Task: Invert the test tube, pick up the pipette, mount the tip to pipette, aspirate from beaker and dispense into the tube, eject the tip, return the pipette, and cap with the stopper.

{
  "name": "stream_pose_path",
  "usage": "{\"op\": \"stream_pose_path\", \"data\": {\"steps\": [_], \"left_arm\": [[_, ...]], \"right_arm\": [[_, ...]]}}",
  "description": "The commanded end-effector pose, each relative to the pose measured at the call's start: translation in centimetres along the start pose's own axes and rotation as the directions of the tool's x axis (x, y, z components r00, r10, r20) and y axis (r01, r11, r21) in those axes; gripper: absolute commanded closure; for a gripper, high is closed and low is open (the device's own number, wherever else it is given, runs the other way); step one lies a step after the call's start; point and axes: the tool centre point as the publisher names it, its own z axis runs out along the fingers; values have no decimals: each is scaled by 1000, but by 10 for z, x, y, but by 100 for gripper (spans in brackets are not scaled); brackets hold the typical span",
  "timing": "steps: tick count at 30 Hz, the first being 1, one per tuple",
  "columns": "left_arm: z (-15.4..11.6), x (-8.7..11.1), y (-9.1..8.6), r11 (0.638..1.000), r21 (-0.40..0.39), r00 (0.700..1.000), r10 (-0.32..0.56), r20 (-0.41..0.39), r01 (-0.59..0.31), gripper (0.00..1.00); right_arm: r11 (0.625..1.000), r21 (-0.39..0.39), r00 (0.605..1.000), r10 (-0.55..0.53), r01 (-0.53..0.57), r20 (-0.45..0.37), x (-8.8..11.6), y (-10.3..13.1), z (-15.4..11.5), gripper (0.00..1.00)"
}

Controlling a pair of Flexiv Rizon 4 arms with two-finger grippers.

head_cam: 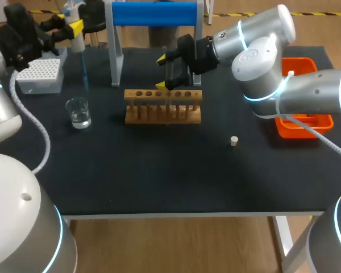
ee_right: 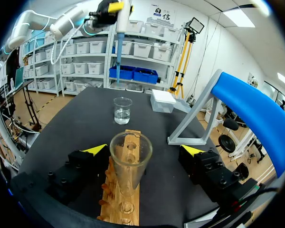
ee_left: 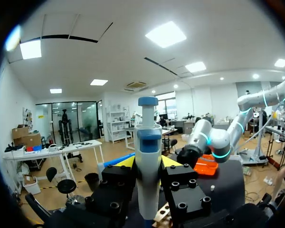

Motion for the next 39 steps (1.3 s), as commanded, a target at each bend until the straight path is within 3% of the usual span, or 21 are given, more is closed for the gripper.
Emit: {"op": "stream_pose_path", "data": {"steps": [1,9,14,20,26,39], "left_arm": [[26,6,-21,1000,-16,1000,-7,-26,6,100],[71,27,-60,1000,8,991,3,-135,-2,100],[90,35,-74,1000,15,987,14,-161,-12,100],[107,44,-84,1000,24,979,-11,-202,17,100],[129,58,-92,997,20,953,-65,-295,74,100],[170,77,-95,995,-21,922,-94,-375,93,100]], "right_arm": [[1000,2,1000,1,-1,-3,-1,0,0,0],[1000,2,1000,1,-1,-3,-1,0,0,0],[1000,2,1000,1,-1,-3,-1,0,0,0],[1000,2,1000,1,-1,-3,-1,0,0,0],[1000,2,1000,1,-1,-3,-1,0,0,0],[1000,2,1000,1,-1,-3,-1,0,0,0]]}}
